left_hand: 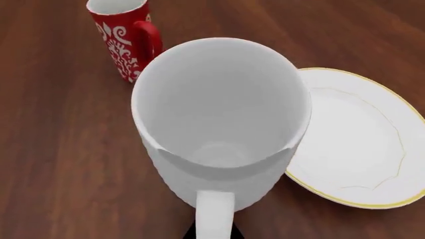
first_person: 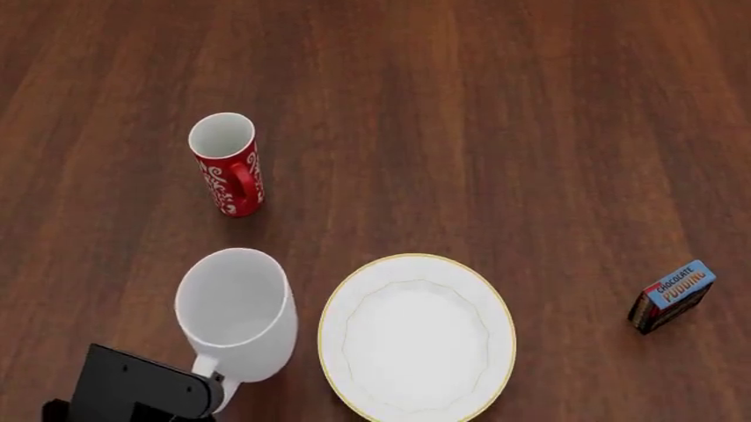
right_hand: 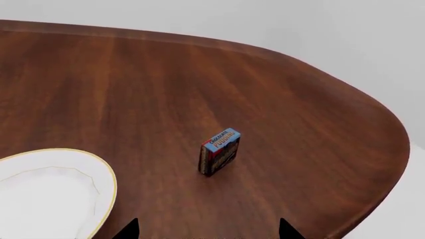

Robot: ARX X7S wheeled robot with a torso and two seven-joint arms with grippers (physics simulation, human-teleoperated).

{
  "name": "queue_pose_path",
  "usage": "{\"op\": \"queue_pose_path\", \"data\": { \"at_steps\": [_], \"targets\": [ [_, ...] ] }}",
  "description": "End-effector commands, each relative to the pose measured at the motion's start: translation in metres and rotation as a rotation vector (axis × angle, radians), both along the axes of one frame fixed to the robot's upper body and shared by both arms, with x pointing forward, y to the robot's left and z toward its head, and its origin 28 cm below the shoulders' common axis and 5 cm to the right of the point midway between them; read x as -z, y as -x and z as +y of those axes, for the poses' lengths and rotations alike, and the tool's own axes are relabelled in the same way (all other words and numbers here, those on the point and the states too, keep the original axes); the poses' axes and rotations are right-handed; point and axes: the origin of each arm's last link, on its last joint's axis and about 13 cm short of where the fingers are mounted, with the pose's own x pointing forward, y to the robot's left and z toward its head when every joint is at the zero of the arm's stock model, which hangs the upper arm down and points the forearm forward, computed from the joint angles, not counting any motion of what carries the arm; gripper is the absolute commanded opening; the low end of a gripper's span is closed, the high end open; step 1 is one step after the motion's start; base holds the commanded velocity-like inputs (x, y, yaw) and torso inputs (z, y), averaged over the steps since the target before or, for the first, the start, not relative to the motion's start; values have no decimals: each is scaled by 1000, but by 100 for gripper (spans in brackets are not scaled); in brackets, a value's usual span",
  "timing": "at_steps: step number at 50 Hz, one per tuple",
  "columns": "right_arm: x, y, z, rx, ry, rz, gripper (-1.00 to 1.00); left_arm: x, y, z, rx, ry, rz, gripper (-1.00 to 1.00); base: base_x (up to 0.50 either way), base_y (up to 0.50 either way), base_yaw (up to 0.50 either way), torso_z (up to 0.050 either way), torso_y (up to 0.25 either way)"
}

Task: Put the white mug on the plate.

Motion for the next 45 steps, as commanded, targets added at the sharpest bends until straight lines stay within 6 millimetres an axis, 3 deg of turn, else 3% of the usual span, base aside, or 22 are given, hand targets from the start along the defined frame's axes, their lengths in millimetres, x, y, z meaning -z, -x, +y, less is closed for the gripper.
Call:
{"op": "queue_pose_path", "data": {
  "at_steps": [1, 16, 29, 45],
  "targets": [
    [1, 0, 0, -2, -2, 2, 100, -17, -6, -5, 36, 1, -29, -100, 0, 0, 0, 0, 0],
    [1, -2, 0, -1, -2, 10, 100, -40, -21, -13, 58, -36, -124, -100, 0, 0, 0, 0, 0],
    [3, -4, 1, -7, -6, 16, 100, -63, -29, -22, 141, -18, -101, -100, 0, 0, 0, 0, 0],
    [4, -6, 0, -7, -9, 17, 100, -74, -31, -35, 266, -32, -15, -100, 0, 0, 0, 0, 0]
  ]
}}
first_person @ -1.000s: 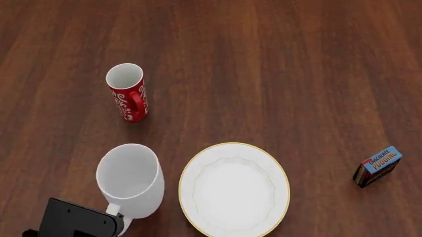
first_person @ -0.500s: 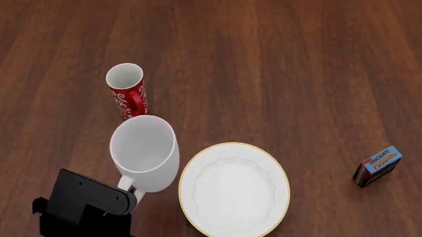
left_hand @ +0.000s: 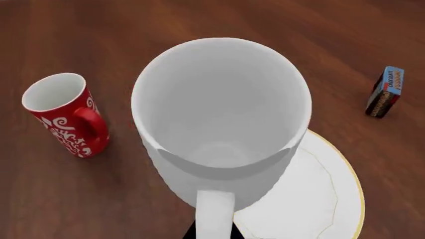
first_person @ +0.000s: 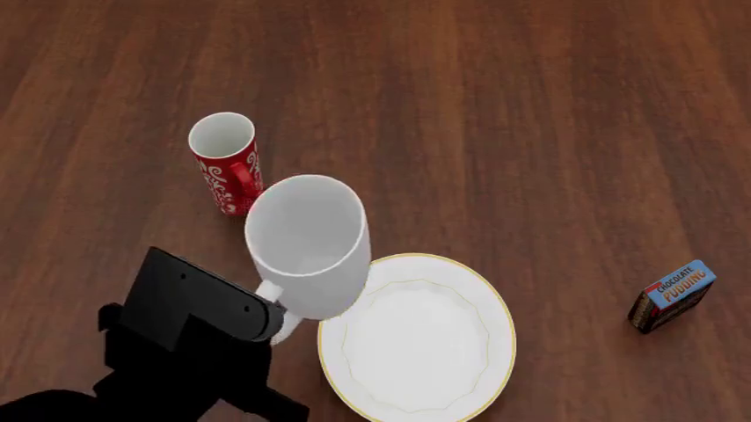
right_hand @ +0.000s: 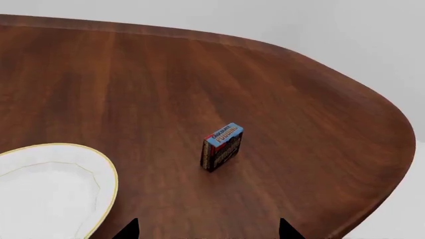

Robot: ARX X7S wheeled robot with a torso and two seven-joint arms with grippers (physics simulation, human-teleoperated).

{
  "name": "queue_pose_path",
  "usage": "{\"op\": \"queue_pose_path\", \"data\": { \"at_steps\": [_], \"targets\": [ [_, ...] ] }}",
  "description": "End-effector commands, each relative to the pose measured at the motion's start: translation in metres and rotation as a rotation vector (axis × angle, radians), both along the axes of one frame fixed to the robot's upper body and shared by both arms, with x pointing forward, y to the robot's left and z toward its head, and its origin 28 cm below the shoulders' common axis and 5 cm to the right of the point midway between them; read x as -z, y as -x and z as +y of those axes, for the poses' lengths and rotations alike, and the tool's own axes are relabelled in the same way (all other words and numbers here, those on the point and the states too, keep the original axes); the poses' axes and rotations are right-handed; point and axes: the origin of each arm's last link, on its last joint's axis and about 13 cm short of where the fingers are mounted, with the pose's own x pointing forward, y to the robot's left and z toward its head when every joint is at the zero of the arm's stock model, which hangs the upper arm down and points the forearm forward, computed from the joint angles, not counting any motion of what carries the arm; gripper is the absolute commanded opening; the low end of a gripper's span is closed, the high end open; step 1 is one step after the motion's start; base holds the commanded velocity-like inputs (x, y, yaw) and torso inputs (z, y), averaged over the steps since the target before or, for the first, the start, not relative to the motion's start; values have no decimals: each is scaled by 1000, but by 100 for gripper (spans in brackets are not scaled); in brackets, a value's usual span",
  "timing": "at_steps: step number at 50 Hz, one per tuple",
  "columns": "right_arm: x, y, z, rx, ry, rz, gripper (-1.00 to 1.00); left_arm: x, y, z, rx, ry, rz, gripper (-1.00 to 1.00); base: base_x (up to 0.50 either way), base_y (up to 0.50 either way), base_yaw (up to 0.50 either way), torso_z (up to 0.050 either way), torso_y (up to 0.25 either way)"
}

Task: Put the white mug on the plate.

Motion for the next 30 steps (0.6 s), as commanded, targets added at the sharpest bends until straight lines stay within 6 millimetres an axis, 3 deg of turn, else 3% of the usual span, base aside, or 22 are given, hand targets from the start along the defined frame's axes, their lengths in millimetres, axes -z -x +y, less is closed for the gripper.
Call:
{"op": "queue_pose_path", "data": {
  "at_steps": [1, 8, 30],
  "targets": [
    [0, -2, 0, -4, -2, 2, 100, -12, 0, -10, 101, -27, 16, -100, 0, 0, 0, 0, 0],
    [0, -4, 1, -13, -3, 1, 100, -15, -3, -18, 106, -25, 76, -100, 0, 0, 0, 0, 0],
    [2, -2, 1, -9, -5, 3, 100, -8, -20, -40, 180, -67, 32, -100, 0, 0, 0, 0, 1]
  ]
}}
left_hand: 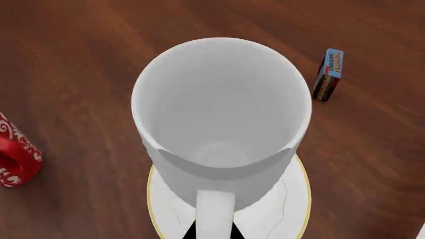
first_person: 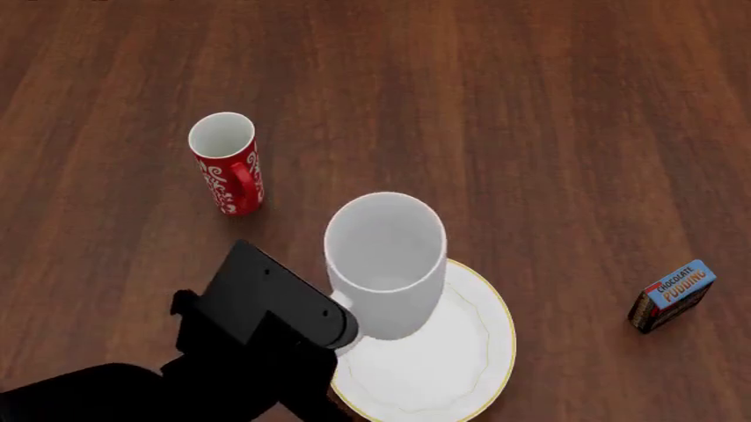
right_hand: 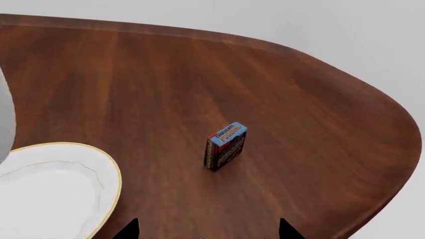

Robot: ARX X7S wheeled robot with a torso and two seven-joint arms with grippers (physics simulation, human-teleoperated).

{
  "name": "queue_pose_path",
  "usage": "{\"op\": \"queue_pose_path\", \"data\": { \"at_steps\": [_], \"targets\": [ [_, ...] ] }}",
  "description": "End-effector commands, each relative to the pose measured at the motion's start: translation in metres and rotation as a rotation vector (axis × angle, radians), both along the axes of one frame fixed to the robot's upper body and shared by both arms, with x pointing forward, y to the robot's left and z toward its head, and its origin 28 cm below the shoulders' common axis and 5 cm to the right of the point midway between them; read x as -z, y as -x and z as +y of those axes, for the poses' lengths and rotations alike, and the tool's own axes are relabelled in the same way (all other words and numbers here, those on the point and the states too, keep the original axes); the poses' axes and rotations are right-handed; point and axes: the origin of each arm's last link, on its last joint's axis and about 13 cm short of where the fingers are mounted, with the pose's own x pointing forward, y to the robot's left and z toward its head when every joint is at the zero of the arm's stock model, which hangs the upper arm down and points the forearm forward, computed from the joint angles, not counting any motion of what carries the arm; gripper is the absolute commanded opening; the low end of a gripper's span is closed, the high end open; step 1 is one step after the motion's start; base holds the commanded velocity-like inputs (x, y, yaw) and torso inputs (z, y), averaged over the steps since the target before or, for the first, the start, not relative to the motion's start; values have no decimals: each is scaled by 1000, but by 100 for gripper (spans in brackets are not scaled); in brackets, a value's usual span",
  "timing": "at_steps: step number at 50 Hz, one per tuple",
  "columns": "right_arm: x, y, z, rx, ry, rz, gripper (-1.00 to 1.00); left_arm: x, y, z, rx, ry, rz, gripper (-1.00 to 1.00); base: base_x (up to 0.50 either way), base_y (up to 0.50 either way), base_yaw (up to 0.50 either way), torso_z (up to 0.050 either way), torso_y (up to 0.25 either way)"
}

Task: Put the white mug on the plate.

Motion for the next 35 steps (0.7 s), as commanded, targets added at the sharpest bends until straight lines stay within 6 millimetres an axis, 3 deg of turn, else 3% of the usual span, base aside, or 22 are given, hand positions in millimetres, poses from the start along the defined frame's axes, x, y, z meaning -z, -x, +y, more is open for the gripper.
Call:
{"op": "queue_pose_path", "data": {
  "at_steps": [1, 35],
  "targets": [
    [1, 1, 0, 0, -2, 0, 100, 2, -10, -10, 23, -9, -21, -100, 0, 0, 0, 0, 0],
    [6, 3, 0, 2, -9, 9, 100, 30, -24, -11, 50, 20, 84, -100, 0, 0, 0, 0, 0]
  ]
}}
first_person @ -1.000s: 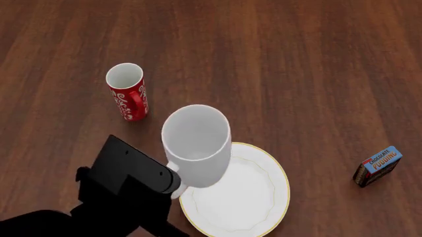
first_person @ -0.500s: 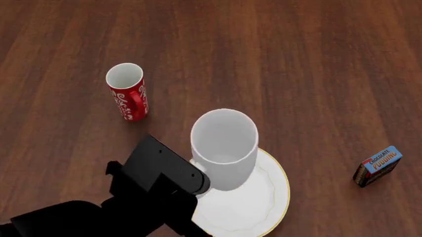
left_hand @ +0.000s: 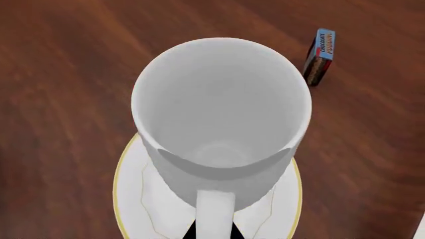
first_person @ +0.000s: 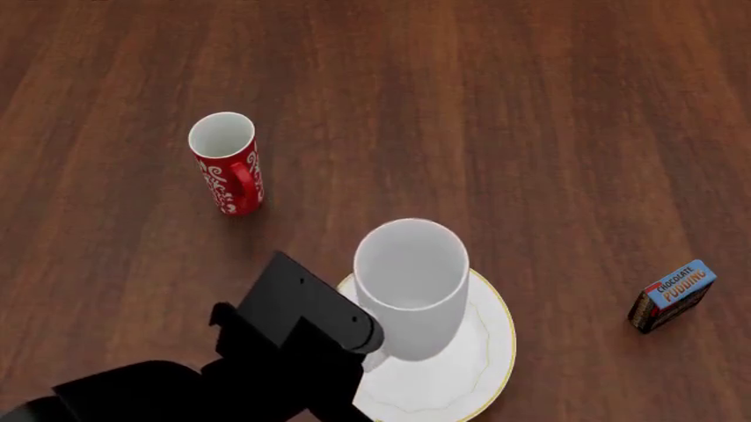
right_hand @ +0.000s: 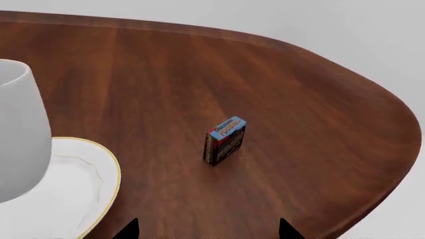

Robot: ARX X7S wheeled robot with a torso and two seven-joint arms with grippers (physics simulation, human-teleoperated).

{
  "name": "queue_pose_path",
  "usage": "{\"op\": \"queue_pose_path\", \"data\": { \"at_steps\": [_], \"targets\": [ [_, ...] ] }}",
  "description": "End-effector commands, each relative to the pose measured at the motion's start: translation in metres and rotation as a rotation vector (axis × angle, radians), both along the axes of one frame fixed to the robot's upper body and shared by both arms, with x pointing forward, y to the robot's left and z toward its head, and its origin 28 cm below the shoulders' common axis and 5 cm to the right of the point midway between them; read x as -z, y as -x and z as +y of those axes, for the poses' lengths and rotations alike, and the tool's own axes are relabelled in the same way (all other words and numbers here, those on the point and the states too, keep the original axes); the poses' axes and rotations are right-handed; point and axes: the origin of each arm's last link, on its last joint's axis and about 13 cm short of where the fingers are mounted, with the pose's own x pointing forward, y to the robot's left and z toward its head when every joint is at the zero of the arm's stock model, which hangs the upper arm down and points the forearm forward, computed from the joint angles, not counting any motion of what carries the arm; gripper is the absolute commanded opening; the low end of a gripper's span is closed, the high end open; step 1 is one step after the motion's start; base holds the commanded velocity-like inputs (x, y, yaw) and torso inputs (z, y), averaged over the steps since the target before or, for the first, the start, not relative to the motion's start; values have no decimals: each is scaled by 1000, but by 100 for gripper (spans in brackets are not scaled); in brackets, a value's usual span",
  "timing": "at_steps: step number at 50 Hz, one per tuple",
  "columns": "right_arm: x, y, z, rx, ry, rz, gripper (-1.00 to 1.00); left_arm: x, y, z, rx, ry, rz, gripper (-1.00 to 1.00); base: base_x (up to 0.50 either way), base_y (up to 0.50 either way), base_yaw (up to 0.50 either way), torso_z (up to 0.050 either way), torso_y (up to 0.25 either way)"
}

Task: Put the white mug on the plate.

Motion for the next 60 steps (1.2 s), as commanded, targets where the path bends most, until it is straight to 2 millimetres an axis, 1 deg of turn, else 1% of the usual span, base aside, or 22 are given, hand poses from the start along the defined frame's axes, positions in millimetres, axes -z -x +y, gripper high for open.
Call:
{"op": "queue_pose_path", "data": {
  "at_steps": [1, 23, 60],
  "targets": [
    [2, 0, 0, 0, -3, 2, 100, 6, -4, 0, 0, 12, 19, -100, 0, 0, 0, 0, 0],
    [1, 0, 0, -1, -4, 4, 100, 22, -12, 2, -24, -5, 51, -100, 0, 0, 0, 0, 0],
    [5, -1, 0, -6, -10, 10, 100, 31, -13, 3, -6, -50, 62, -100, 0, 0, 0, 0, 0]
  ]
}}
